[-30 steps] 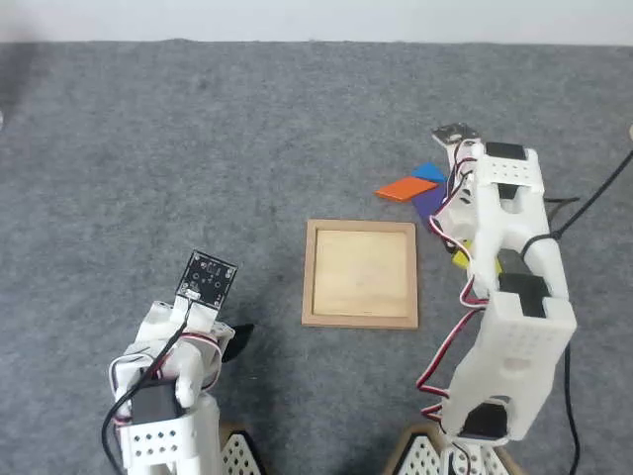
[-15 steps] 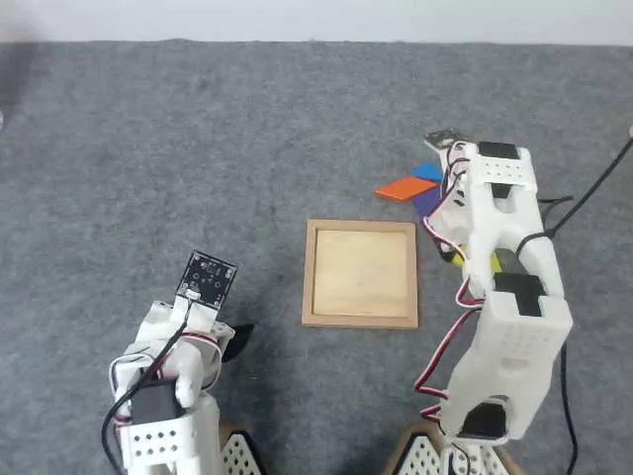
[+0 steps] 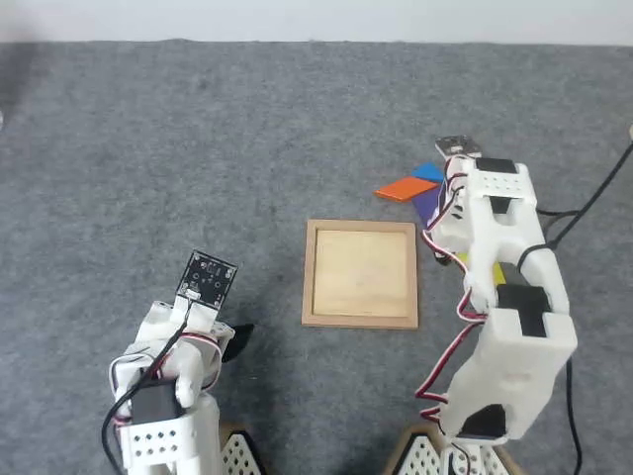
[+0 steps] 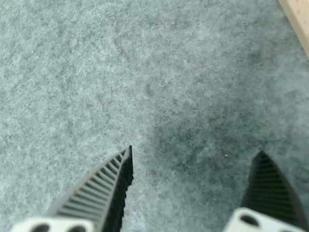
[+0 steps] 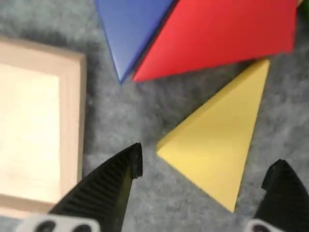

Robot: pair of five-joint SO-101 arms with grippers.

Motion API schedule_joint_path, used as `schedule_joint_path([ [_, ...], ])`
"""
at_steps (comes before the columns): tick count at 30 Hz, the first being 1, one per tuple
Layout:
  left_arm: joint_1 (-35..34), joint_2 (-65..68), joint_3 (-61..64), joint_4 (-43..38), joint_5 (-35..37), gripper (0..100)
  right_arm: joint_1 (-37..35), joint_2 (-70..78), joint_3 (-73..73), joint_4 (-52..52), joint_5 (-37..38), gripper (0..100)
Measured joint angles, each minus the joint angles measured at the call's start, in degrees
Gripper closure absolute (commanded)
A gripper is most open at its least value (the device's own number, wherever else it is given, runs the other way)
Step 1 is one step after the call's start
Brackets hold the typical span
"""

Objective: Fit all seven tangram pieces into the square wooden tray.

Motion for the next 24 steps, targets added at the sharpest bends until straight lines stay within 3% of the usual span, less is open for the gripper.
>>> schedule_joint_path([
  [13, 0.00, 0.00, 0.00, 0.00, 0.00, 63, 0.70, 3.25, -1.32, -0.97, -0.18, 60.9],
  [20, 0.00, 0.00, 0.00, 0.00, 0.00, 63, 1.14, 5.71, -2.46, -1.58, -0.18, 79.0],
  [24, 0.00, 0.00, 0.00, 0.00, 0.00, 63, 2.02, 7.82, -5.89, -0.35, -0.26, 75.9],
])
